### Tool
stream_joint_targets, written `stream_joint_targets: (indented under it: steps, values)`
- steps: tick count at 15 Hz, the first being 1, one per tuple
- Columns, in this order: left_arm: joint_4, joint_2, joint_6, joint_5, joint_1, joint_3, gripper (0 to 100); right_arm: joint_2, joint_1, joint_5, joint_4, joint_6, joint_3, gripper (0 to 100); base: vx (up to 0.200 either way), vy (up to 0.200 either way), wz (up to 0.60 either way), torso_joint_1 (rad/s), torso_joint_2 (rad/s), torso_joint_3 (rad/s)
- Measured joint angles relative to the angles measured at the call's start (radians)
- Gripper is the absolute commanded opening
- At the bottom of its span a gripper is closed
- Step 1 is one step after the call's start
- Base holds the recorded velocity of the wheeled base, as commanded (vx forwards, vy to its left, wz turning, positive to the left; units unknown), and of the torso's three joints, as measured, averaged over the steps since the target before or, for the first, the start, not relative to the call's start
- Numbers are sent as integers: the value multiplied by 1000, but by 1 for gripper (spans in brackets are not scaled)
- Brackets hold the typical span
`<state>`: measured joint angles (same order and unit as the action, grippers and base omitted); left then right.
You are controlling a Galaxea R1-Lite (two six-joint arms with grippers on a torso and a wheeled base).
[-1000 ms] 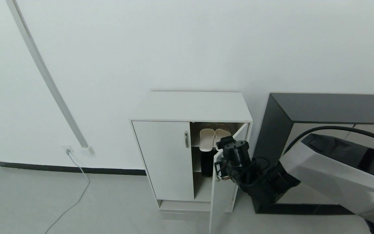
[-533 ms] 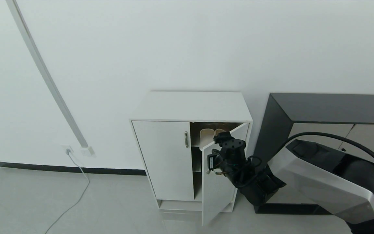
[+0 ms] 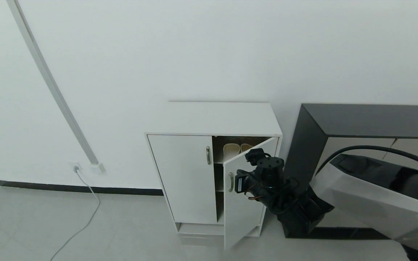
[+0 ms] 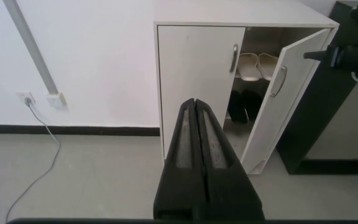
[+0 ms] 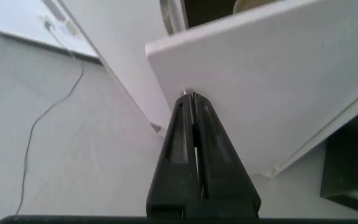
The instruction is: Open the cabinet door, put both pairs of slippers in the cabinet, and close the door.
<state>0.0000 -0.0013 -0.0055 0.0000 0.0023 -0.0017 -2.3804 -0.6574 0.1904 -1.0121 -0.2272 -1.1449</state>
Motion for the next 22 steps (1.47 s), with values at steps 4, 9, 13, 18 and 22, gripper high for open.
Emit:
stream_joint_targets:
  steps: [4, 9, 13, 18, 22]
  values:
    - [0, 0, 2, 0, 0, 0, 0, 115, 0, -30, -4, 25, 187, 0, 100, 0, 0, 2, 1, 2]
    - [0, 0, 2, 0, 1, 0, 0, 173, 1, -30, -113, 39, 338, 0, 200, 0, 0, -3, 0, 1]
    - [0, 0, 1, 0, 0, 0, 0, 192, 0, -32, -200, 55, 448, 0, 100, 0, 0, 7, 4, 0]
    - [0, 0, 2, 0, 0, 0, 0, 196, -19, -64, -351, 78, 640, 0, 0, 0, 0, 0, 0, 0]
    - [0, 0, 0, 0, 0, 0, 0, 155, -24, -65, -351, 85, 576, 0, 0, 0, 0, 0, 0, 0]
